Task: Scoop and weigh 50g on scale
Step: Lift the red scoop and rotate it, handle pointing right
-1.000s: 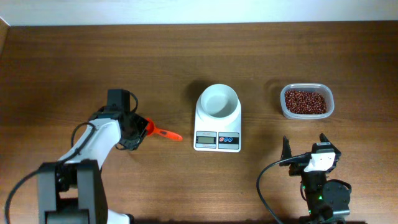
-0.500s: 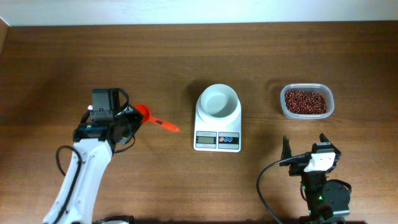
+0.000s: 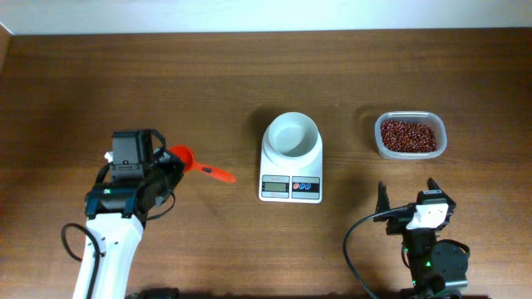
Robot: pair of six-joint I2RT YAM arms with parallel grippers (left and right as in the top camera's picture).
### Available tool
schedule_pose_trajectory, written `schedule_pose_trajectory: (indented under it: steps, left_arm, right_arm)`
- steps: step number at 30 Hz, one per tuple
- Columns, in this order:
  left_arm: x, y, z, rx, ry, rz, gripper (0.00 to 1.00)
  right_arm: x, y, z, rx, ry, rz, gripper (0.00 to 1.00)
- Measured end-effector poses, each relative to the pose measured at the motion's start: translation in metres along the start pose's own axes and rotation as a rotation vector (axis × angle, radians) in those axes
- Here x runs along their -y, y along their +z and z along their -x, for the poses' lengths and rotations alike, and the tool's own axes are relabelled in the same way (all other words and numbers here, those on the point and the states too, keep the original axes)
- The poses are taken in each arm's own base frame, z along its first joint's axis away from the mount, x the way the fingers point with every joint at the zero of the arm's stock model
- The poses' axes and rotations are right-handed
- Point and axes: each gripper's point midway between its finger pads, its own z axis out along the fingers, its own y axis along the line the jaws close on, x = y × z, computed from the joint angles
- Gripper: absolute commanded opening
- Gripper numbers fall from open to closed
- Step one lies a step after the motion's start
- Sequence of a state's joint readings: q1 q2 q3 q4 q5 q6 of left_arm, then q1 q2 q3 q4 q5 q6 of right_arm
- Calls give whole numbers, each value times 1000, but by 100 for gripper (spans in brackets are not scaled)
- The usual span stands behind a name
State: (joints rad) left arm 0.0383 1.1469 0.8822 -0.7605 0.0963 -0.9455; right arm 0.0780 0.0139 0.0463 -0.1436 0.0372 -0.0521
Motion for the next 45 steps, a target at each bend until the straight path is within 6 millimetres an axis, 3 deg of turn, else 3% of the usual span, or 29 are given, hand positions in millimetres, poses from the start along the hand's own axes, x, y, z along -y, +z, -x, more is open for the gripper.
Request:
schedule_pose_trajectory:
  steps: [7, 19, 38, 45]
  left_arm:
    - [-28, -3, -20, -68, -267, 125, 0]
    - [-64, -18, -48, -115, -553, 303, 0]
    - [-82, -32, -64, -140, -607, 385, 0]
    - [-82, -38, -84, -222, -588, 413, 0]
  right_arm:
    - [0, 0, 0, 0, 0, 0, 99]
    - [0, 0, 0, 0, 0, 0, 99]
    - [0, 0, 0, 0, 0, 0, 99]
    - [0, 0, 0, 0, 0, 0, 99]
